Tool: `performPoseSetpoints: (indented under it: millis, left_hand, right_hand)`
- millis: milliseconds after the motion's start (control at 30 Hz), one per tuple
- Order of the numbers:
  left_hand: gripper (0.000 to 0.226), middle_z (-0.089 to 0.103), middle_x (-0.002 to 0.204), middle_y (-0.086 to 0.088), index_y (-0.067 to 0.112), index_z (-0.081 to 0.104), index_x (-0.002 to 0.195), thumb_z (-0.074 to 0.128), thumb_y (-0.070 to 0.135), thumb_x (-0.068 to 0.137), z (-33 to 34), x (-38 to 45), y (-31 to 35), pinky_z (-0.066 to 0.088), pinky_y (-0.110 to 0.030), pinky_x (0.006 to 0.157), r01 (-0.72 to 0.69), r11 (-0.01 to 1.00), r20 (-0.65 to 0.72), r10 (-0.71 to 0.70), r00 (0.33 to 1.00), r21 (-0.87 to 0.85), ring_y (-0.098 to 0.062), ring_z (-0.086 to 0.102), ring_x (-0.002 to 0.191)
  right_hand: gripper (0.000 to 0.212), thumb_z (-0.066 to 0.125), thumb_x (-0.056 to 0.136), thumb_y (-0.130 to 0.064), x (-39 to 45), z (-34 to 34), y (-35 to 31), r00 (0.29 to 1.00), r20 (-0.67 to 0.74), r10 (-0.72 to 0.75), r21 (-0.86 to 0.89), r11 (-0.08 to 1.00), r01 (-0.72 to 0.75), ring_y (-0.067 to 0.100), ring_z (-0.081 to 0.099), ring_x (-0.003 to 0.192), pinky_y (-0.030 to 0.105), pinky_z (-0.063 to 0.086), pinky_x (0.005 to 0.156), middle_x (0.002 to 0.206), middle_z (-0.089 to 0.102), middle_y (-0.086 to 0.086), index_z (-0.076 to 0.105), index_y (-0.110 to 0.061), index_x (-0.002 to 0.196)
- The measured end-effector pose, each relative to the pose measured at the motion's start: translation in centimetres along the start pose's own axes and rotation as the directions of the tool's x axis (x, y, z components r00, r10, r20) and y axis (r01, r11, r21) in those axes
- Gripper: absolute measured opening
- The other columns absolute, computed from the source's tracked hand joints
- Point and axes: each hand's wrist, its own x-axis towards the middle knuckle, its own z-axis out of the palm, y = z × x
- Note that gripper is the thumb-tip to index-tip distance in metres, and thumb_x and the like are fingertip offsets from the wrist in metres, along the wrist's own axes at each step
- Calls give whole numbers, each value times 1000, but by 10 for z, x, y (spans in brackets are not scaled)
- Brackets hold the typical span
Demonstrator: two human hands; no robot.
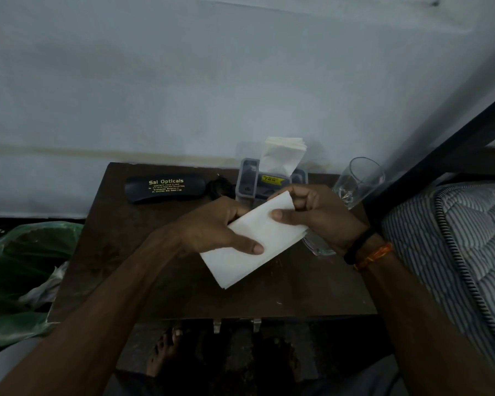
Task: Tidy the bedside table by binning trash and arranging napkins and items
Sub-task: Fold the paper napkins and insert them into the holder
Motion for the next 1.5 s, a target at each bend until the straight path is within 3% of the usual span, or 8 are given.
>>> performPoseSetpoints:
  millis: [200, 333, 600, 800, 933, 1200, 1367, 1500]
  left_hand:
    - [31, 75, 106, 6, 21, 71, 106, 81, 17, 77, -4, -2, -2, 58, -23, 74, 21, 991, 22, -18, 1000, -135, -10, 72, 95]
    - [34, 76, 105, 3, 17, 72, 108, 82, 17, 75, -6, -1, -2, 60, -31, 78, 15, 981, -113, -37, 993, -195, -12, 72, 94]
    - [38, 75, 109, -1, 14, 70, 113, 80, 15, 77, 3, 16, 15, 61, -38, 80, -224, 894, -453, 27, 891, -387, -20, 72, 98]
    - [39, 74, 111, -1, 10, 67, 119, 77, 16, 82, 6, 25, 30, 61, -35, 82, -323, 937, -601, 183, 778, -133, -15, 71, 98]
    - [17, 73, 93, 2, 12, 68, 95, 75, 24, 85, -3, 28, 30, 60, -35, 74, -216, 968, -644, 247, 724, 128, -10, 70, 86]
    - [19, 67, 70, -1, 12, 64, 75, 76, 24, 83, 0, 42, 20, 50, -14, 58, -162, 946, -678, 314, 664, 280, -15, 65, 66]
    - [19, 64, 68, 1, 18, 61, 72, 75, 24, 84, 2, 51, 14, 47, -15, 59, -151, 937, -699, 337, 630, 316, -11, 61, 64]
    - [19, 66, 68, -3, 10, 66, 74, 75, 23, 84, 6, 59, 8, 48, -16, 60, -156, 923, -701, 370, 610, 351, -12, 61, 63]
  right_hand:
    - [31, 83, 65, -7, 0, -19, -1, 961, -276, -1, 84, 996, 25, 22, 74, 76, 27, 58, 63, 87, 77, 14, 72, -6, 93]
    - [7, 71, 83, -2, 0, -36, -2, 827, -561, -22, 183, 972, 150, 20, 71, 68, 25, 56, 60, 81, 75, 13, 70, -5, 89]
    - [50, 81, 73, -32, 3, -1, -1, 996, -53, 73, 87, 994, -69, 26, 73, 96, 29, 59, 70, 107, 75, 10, 67, -15, 118]
    - [30, 78, 80, -10, 11, 11, -8, 952, -281, -121, -106, 990, 94, 21, 74, 76, 30, 58, 59, 86, 76, 11, 71, -7, 109]
    - [22, 76, 83, -14, 11, 3, -14, 862, -423, -281, -340, 931, 137, 19, 74, 78, 43, 62, 65, 91, 76, 9, 73, -4, 103]
    - [14, 74, 84, -31, 14, -1, -7, 752, -477, -455, -675, 737, 18, 7, 68, 73, 19, 56, 65, 84, 76, -3, 73, -18, 88]
    - [24, 74, 81, -20, 26, -1, 3, 790, -476, -386, -656, 754, -28, 18, 71, 87, 38, 59, 79, 99, 76, 4, 72, -13, 104]
    - [27, 75, 77, -21, 32, 1, 9, 790, -481, -379, -699, 710, -84, 21, 69, 86, 34, 57, 76, 97, 76, 4, 72, -14, 103]
